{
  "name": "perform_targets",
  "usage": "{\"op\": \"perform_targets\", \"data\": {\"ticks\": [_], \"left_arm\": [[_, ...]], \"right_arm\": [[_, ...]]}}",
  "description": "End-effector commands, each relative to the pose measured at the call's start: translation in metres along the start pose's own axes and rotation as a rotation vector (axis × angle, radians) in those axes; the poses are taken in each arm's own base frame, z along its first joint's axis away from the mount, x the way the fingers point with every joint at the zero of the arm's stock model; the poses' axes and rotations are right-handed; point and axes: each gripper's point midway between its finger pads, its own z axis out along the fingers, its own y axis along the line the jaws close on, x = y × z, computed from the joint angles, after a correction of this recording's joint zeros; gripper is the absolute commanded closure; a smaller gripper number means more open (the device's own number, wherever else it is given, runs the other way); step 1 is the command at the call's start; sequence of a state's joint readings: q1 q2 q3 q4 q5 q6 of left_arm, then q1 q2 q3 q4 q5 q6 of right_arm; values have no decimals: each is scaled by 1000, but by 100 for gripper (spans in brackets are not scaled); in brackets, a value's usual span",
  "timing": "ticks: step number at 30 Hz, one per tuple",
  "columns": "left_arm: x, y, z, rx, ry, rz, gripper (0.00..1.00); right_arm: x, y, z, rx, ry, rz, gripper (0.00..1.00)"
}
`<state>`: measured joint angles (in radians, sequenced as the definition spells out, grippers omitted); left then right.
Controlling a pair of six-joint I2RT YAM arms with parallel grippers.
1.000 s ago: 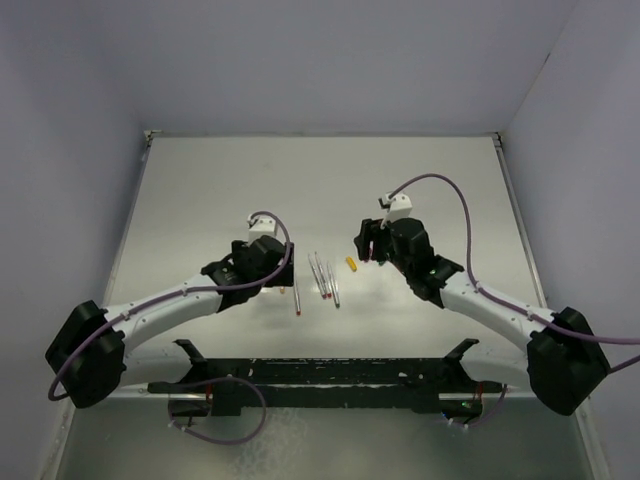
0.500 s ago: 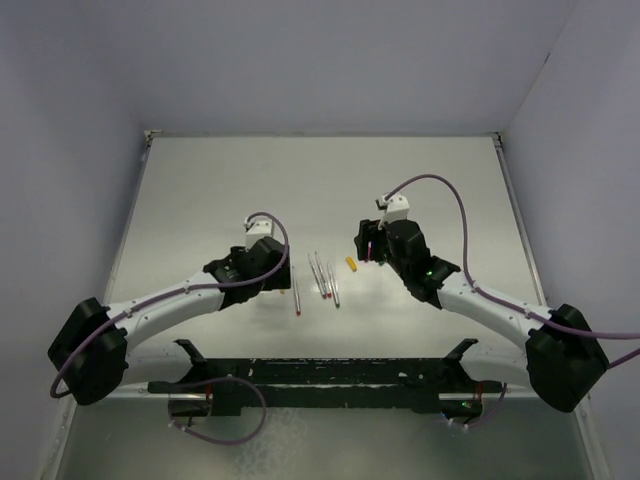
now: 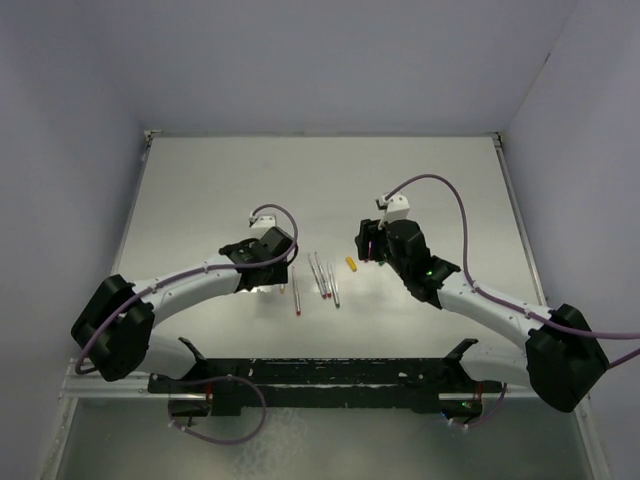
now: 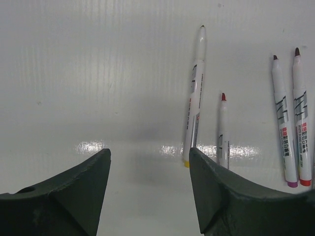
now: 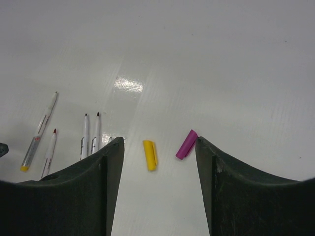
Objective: Insert the pens into the pen caps
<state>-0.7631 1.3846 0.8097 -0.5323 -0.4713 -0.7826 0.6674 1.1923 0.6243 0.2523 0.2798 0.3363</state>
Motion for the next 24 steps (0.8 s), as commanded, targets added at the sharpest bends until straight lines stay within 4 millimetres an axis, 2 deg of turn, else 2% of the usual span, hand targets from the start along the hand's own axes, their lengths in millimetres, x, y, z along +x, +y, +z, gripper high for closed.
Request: {"op": "perform_targets", "data": {"ticks": [1, 5, 11, 24], "left_arm": [[-19, -11, 6, 60, -13, -38, 32], [-23, -15, 17, 91, 11, -43, 30], [-30, -26, 21, 105, 21, -14, 27], [-23, -32, 38, 85, 70, 12, 26]], "right_arm": [[-14, 1, 1, 10, -53, 18, 38], [-12, 1, 3, 11, -46, 20, 38], [-10, -1, 4, 22, -44, 21, 39], [-5, -2, 7, 30, -34, 34, 39]]}}
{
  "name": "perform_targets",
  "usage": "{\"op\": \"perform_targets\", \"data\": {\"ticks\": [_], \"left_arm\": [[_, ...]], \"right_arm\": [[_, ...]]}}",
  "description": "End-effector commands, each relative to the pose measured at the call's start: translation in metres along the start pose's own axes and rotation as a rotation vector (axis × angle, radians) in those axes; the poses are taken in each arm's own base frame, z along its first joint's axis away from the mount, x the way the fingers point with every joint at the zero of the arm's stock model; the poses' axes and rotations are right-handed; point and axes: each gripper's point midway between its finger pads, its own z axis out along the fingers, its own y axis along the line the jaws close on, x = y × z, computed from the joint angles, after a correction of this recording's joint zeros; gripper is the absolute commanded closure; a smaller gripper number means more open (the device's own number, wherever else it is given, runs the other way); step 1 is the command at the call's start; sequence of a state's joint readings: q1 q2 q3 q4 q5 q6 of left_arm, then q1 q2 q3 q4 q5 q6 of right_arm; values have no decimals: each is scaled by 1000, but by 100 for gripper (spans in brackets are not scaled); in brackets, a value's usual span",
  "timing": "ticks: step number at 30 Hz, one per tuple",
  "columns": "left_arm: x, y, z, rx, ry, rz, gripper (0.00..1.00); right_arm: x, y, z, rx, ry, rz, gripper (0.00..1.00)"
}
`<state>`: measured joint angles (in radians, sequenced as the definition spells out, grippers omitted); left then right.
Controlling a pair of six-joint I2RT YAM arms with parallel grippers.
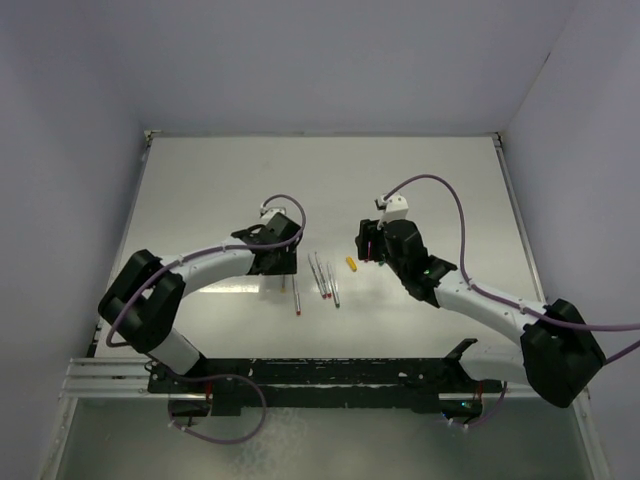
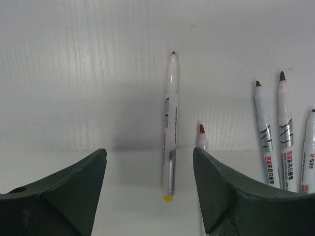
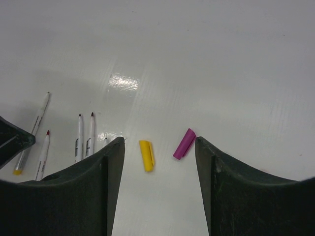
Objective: Insert the pens into the pen caps
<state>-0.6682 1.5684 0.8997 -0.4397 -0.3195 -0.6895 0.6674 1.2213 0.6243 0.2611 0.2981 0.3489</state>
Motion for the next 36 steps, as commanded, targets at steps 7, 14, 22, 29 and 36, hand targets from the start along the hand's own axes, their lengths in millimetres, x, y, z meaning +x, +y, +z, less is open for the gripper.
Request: {"op": "perform_targets", "data": {"ticks": [7, 14, 22, 29, 36], "left_arm": [[-11, -6, 7, -17, -7, 12, 27], [-6, -6, 8, -15, 18, 27, 48], [-1, -6, 11, -11, 63, 47, 62], [5, 0, 18, -10, 109, 50, 60], [17, 3, 26, 3, 177, 59, 72]], "right_arm": [[-8, 1, 1, 10, -40, 35, 39], [-9, 0, 0, 16, -41, 45, 39], [-14, 2, -4, 7, -50, 53, 39], [-16, 2, -6, 5, -52, 53, 39], [-16, -1, -9, 15, -49, 63, 39]]}}
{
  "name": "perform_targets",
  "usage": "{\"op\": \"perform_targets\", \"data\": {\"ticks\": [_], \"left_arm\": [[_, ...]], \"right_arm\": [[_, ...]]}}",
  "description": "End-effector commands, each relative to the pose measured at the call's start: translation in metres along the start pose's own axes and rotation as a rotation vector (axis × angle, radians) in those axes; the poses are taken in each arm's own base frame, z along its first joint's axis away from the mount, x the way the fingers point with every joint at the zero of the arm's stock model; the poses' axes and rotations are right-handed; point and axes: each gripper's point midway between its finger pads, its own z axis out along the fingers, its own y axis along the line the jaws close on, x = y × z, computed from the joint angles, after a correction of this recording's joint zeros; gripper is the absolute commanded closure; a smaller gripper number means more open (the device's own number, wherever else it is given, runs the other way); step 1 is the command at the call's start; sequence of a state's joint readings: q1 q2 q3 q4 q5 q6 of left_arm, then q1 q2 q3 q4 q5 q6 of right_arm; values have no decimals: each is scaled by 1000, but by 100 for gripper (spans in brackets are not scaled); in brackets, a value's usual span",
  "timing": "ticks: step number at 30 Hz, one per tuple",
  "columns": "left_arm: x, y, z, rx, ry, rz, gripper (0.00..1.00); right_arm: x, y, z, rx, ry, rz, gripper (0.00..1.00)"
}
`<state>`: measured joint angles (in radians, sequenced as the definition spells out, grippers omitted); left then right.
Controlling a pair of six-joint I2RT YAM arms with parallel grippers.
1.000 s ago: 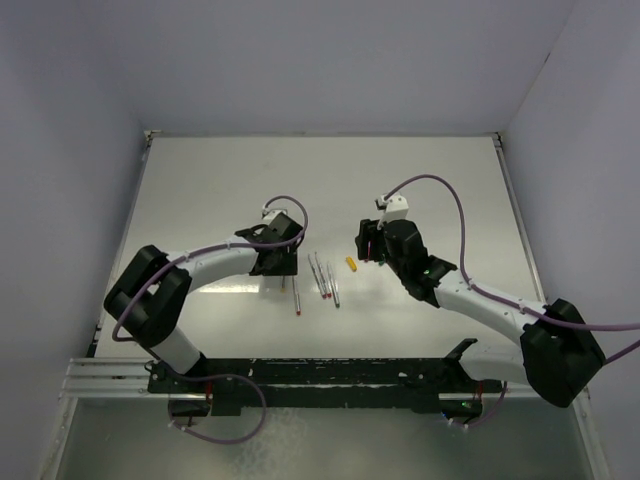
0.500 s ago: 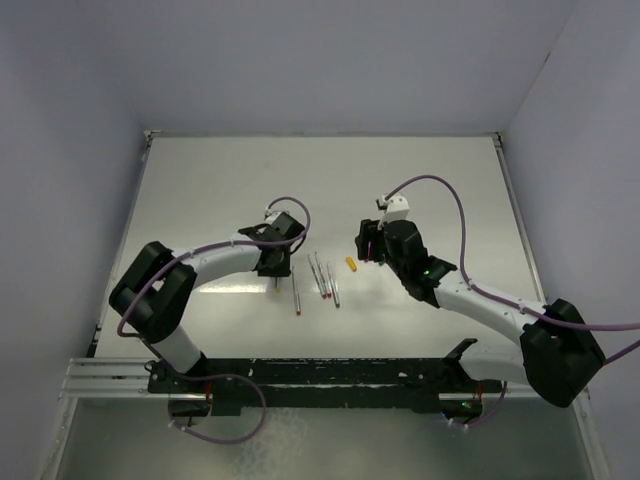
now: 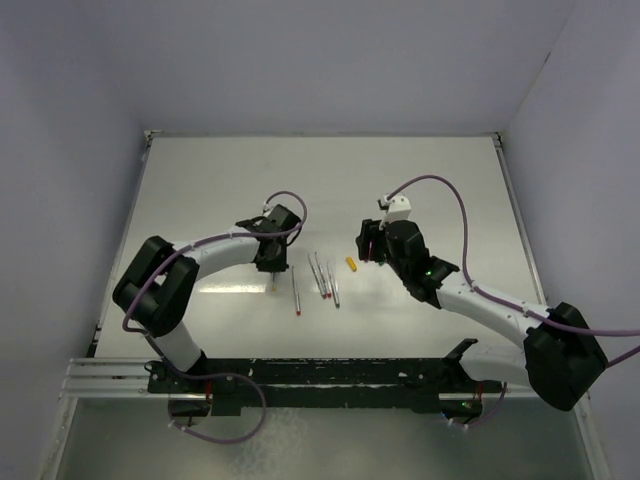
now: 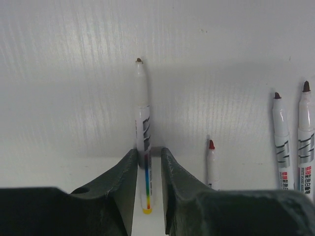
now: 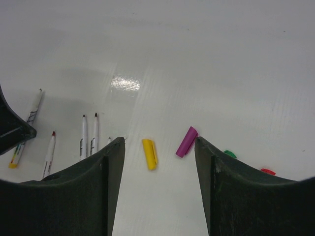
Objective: Insert the pens into the pen caps
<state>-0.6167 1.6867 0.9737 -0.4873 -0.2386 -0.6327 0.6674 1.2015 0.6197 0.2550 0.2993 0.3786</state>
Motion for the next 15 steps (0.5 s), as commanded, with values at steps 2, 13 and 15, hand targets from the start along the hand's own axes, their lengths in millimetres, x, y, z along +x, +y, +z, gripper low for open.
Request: {"op": "perform_targets", "data": {"ticks": [2, 13, 15], "left_arm": [[13, 0, 8, 10, 78, 26, 72], [40, 10, 12, -7, 159, 30, 100], [45, 9, 14, 6, 171, 32, 100]], "right_arm": [[-13, -1, -6, 17, -40, 35, 39], [-7, -4, -10, 25, -27, 62, 39], [-5, -1, -10, 9, -18, 66, 39]]}}
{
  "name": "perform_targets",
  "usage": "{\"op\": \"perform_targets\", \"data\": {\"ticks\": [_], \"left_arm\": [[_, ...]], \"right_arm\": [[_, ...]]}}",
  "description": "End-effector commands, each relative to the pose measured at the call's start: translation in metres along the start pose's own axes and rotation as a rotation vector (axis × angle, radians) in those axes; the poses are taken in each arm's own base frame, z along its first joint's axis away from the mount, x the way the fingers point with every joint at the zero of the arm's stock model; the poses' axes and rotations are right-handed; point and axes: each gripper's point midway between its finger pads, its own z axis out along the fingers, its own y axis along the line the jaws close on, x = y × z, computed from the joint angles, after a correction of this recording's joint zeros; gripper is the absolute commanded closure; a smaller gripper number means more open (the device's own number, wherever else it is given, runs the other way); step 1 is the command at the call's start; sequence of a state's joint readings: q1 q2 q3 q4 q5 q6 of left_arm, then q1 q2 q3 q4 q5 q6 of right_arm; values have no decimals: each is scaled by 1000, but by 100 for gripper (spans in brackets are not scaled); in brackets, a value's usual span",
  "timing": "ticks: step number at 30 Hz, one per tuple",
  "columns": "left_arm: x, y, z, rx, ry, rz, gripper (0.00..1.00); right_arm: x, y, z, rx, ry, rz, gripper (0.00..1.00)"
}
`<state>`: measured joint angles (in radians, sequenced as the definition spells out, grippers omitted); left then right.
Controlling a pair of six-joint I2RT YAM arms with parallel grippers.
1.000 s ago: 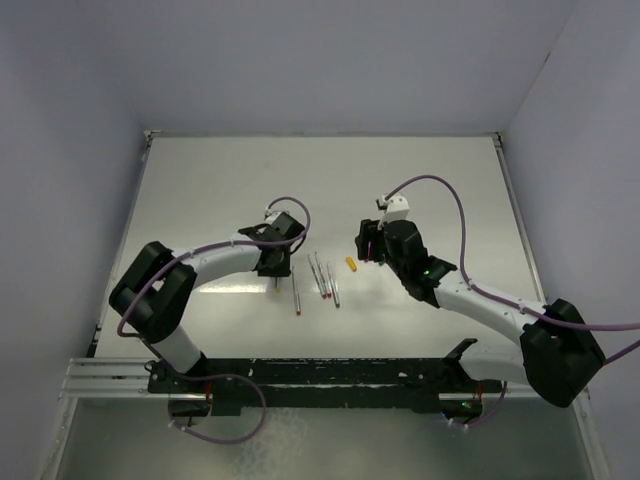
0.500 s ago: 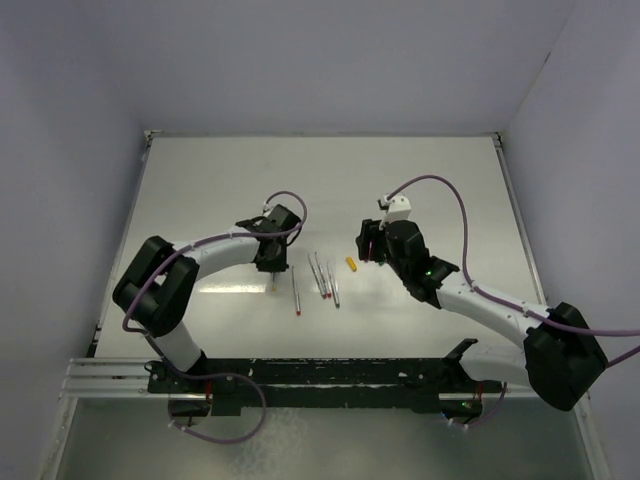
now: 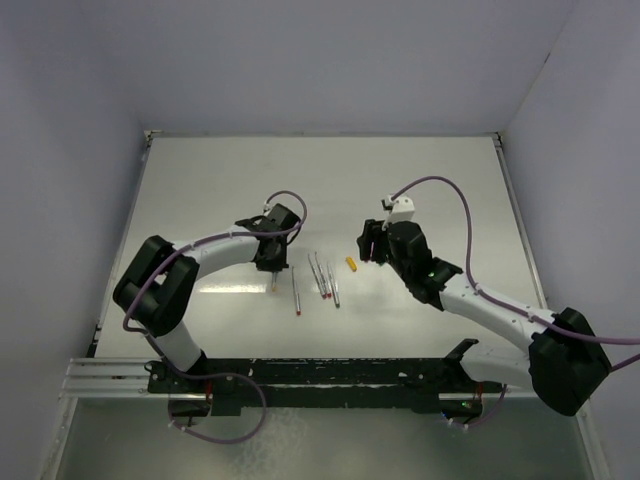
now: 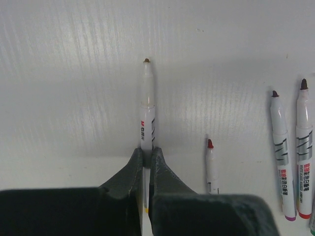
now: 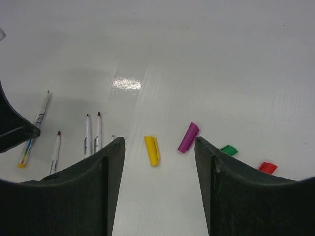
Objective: Insert the pens into the pen caps
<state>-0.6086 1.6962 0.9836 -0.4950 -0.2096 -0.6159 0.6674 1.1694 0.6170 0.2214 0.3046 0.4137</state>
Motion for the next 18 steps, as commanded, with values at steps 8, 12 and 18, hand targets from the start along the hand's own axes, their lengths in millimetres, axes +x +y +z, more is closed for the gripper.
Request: {"op": "perform_targets", "data": {"ticks": [8, 12, 18], "left_arm": [[40, 3, 7, 56, 102, 2, 100], [29, -1, -3, 83, 60, 2, 100], [21, -9, -17, 157, 3, 16, 100]], "right_arm": [[17, 5, 6, -15, 89, -20, 50], [27, -5, 14, 46, 140, -72, 88], [43, 4, 22, -13, 183, -103, 66]]}}
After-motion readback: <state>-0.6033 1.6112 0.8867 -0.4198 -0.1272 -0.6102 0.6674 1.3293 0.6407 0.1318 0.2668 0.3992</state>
